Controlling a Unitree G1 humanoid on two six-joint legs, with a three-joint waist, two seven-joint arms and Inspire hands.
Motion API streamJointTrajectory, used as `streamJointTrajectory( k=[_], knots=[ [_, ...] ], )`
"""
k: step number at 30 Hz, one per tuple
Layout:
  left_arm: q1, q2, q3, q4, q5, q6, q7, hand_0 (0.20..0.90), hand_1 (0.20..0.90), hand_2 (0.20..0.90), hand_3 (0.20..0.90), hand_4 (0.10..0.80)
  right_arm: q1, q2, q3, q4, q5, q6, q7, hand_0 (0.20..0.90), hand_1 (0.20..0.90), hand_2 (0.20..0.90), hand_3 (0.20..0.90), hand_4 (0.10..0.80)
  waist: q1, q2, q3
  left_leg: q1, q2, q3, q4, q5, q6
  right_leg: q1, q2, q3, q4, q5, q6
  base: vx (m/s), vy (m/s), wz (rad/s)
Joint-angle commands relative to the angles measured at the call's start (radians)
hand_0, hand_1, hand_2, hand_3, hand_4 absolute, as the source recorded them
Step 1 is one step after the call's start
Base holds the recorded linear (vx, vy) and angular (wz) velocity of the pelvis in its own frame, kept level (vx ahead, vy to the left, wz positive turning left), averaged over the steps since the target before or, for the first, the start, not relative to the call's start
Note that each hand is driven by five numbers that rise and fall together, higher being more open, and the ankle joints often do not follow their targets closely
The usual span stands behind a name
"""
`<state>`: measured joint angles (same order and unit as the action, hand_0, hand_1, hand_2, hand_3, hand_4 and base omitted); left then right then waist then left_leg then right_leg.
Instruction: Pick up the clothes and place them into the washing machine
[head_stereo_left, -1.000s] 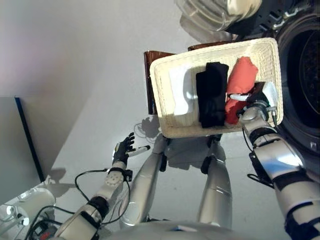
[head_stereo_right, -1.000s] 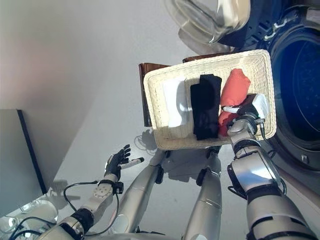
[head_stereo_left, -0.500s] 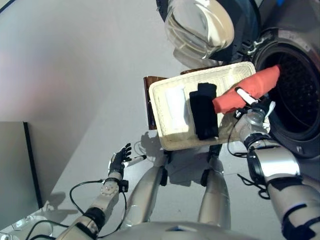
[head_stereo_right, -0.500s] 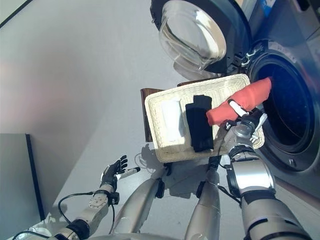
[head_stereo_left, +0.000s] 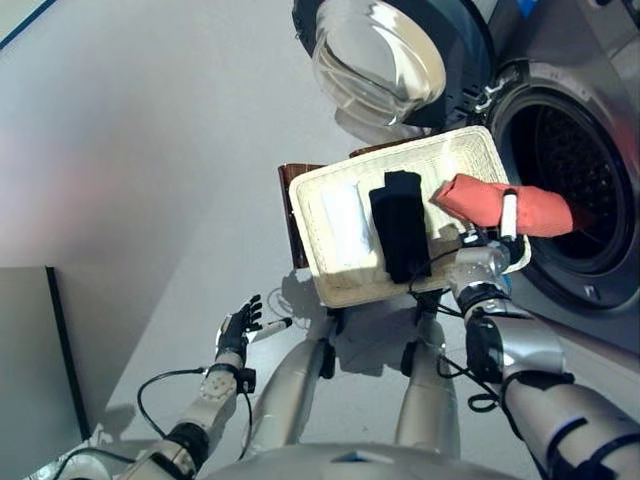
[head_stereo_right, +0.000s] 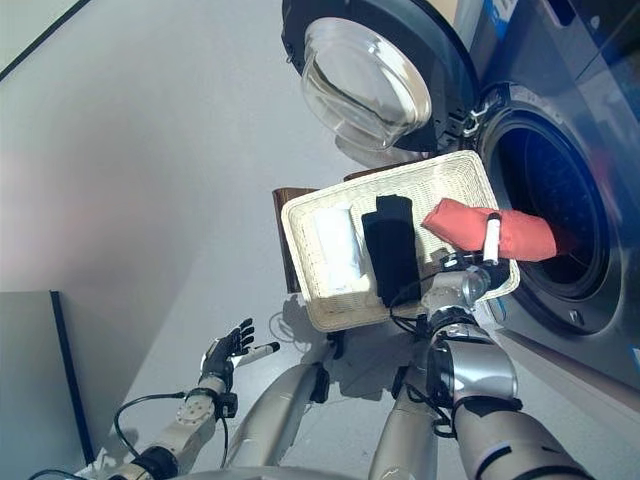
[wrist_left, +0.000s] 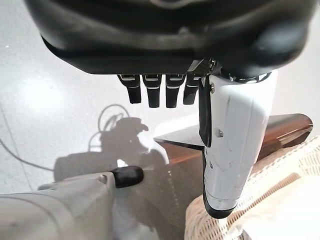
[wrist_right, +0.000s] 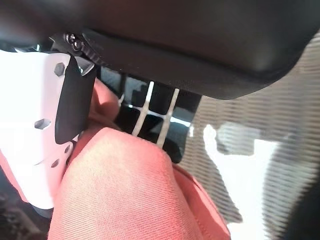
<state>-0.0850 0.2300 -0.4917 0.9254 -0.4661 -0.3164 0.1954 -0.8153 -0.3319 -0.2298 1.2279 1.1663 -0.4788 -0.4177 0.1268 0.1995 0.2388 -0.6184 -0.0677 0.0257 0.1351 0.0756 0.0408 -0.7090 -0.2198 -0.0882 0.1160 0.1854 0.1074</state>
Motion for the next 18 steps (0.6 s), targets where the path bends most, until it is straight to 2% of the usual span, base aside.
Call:
streamJointTrajectory(
  k=[1, 6, 7, 8, 11, 12, 13, 15, 18],
  knots=[
    [0.017, 0.007, 0.01, 0.016, -0.022, -0.059, 0.008, 0.9, 0.9, 0.9, 0.9, 0.8, -0.078, -0.129, 0.033, -0.113, -0.052, -0.1, -0.006, 0.2, 0.2, 0.2, 0.2, 0.3, 0.009, 0.06, -0.003, -0.04, 0.032, -0.025, 0.002, -0.025, -0.089, 0.047, 0.029, -0.013, 0.093, -0.154, -0.016, 0.0, 0.0, 0.0],
    [0.02, 0.02, 0.023, -0.01, -0.042, -0.072, 0.006, 0.9, 0.9, 0.9, 0.9, 0.8, -0.163, -0.213, 0.021, -0.144, -0.07, -0.129, -0.05, 0.2, 0.2, 0.2, 0.2, 0.3, 0.015, 0.071, 0.009, -0.093, 0.031, -0.022, 0.072, -0.047, -0.087, -0.01, 0.041, 0.003, 0.16, -0.179, -0.026, -0.046, -0.001, -0.07],
    [0.021, 0.029, 0.027, -0.019, -0.037, -0.074, 0.01, 0.9, 0.9, 0.9, 0.9, 0.8, -0.199, -0.248, 0.032, -0.144, -0.077, -0.134, -0.059, 0.2, 0.2, 0.2, 0.2, 0.3, 0.017, 0.07, 0.018, -0.131, 0.032, -0.019, 0.139, -0.067, -0.083, -0.044, 0.042, 0.009, 0.211, -0.194, -0.032, -0.005, -0.07, -0.12],
    [0.023, 0.043, 0.034, -0.015, -0.029, -0.073, 0.011, 0.9, 0.9, 0.9, 0.9, 0.8, -0.242, -0.302, 0.047, -0.149, -0.091, -0.14, -0.072, 0.2, 0.2, 0.2, 0.2, 0.3, 0.014, 0.063, 0.02, -0.166, 0.028, -0.026, 0.234, -0.132, -0.081, -0.071, 0.046, 0.023, 0.29, -0.25, -0.036, 0.001, -0.071, -0.07],
    [0.028, 0.054, 0.05, -0.013, -0.028, -0.073, 0.011, 0.9, 0.9, 0.9, 0.9, 0.8, -0.298, -0.355, 0.074, -0.165, -0.109, -0.146, -0.085, 0.2, 0.2, 0.2, 0.2, 0.3, 0.013, 0.066, 0.019, -0.223, 0.028, -0.026, 0.332, -0.169, -0.076, -0.134, 0.041, 0.031, 0.377, -0.27, -0.04, 0.002, -0.021, 0.0],
    [0.033, 0.058, 0.054, -0.015, -0.029, -0.076, 0.009, 0.9, 0.9, 0.9, 0.9, 0.8, -0.324, -0.375, 0.086, -0.189, -0.118, -0.155, -0.097, 0.326, 0.326, 0.326, 0.326, 0.39, 0.012, 0.068, 0.017, -0.243, 0.03, -0.023, 0.361, -0.19, -0.074, -0.156, 0.041, 0.035, 0.41, -0.289, -0.04, -0.035, 0.016, -0.03],
    [0.041, 0.064, 0.059, -0.017, -0.034, -0.077, 0.008, 0.9, 0.9, 0.9, 0.9, 0.8, -0.356, -0.403, 0.084, -0.224, -0.118, -0.181, -0.11, 0.9, 0.9, 0.9, 0.9, 0.8, 0.013, 0.073, 0.015, -0.26, 0.027, -0.022, 0.389, -0.199, -0.071, -0.177, 0.039, 0.04, 0.441, -0.301, -0.041, -0.015, 0.04, -0.05],
    [0.059, 0.072, 0.048, -0.035, -0.044, -0.083, 0.0, 0.9, 0.9, 0.9, 0.9, 0.8, -0.405, -0.423, 0.114, -0.28, -0.124, -0.21, -0.128, 0.9, 0.9, 0.9, 0.9, 0.8, 0.019, 0.079, 0.008, -0.279, 0.024, -0.012, 0.408, -0.21, -0.069, -0.206, 0.03, 0.05, 0.471, -0.312, -0.04, -0.016, 0.043, -0.04],
    [0.064, 0.08, 0.035, -0.053, -0.055, -0.082, -0.015, 0.9, 0.9, 0.9, 0.9, 0.8, -0.424, -0.434, 0.16, -0.286, -0.15, -0.19, -0.136, 0.9, 0.9, 0.9, 0.9, 0.8, 0.02, 0.087, -0.001, -0.282, 0.021, -0.005, 0.402, -0.21, -0.07, -0.217, 0.027, 0.058, 0.479, -0.315, -0.041, 0.002, 0.044, 0.02]
  ],
)
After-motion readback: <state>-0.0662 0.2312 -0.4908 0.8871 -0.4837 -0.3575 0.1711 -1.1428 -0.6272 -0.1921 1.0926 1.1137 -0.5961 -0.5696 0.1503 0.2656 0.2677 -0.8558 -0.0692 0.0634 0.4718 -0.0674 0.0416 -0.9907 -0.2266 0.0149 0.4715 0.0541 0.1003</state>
